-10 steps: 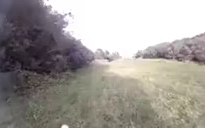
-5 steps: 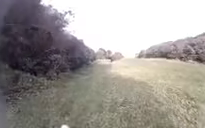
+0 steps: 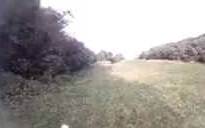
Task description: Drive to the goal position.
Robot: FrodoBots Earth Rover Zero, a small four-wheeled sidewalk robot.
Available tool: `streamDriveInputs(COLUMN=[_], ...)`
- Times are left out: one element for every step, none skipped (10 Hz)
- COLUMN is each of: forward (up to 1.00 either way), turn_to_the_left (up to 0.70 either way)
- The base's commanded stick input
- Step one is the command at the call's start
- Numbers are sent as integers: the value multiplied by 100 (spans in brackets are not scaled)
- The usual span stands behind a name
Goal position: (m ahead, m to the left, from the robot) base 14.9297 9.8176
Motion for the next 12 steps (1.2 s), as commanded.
streamDriveInputs(forward=[85,85,85,85,85,85,85,85,85,85,85,85], turn_to_the_left=[-33,-34,-9,0,0,0,0,0,0,0,0,0])
